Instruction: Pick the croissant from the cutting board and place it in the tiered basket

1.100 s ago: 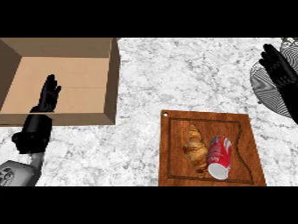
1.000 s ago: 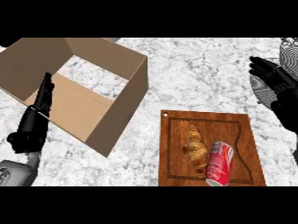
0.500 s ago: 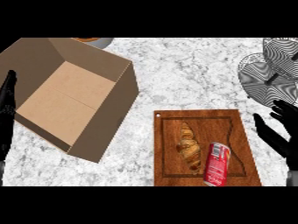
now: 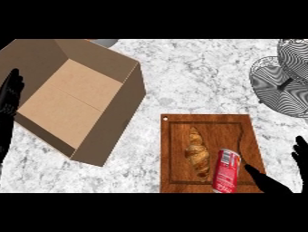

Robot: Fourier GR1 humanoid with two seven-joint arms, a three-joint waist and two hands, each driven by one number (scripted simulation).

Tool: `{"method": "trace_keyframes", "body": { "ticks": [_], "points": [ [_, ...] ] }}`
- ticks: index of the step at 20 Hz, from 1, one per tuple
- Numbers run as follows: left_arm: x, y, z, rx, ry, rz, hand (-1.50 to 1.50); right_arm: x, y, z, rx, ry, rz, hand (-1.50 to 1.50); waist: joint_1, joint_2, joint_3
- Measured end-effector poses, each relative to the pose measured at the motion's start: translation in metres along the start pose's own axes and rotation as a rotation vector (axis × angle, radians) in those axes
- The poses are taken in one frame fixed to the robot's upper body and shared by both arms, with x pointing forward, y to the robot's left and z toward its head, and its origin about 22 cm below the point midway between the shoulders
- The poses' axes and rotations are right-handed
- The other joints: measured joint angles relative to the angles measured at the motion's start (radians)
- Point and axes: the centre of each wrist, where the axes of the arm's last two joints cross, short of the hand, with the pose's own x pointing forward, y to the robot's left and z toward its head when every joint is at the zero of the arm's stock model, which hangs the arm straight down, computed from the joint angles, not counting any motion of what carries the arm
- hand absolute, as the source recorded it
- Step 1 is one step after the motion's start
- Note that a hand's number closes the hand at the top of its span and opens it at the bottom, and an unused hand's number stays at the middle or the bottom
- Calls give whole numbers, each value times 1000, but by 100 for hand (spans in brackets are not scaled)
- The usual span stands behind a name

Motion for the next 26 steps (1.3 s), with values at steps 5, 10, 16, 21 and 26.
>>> {"method": "trace_keyframes", "body": {
  "ticks": [5, 10, 16, 21, 26],
  "points": [
    [5, -5, -4, -16, -10, 0, 0, 22, -10, 13, 150, 55, 196, -150, 29, 9, -4],
    [8, -11, -9, -29, -10, -5, 0, 63, -11, 21, 206, 128, 306, -150, 49, 11, -4],
    [11, -17, -17, -45, -3, 1, 0, 96, 4, 19, 245, 176, 366, -150, 65, 13, -2],
    [10, -20, -20, -49, 0, -3, 0, 101, 23, 15, 294, 225, 402, -150, 72, 10, 0],
    [9, -21, -20, -47, 5, -10, 0, 101, 41, 14, 328, 251, 444, -150, 68, 7, 1]
  ]
}}
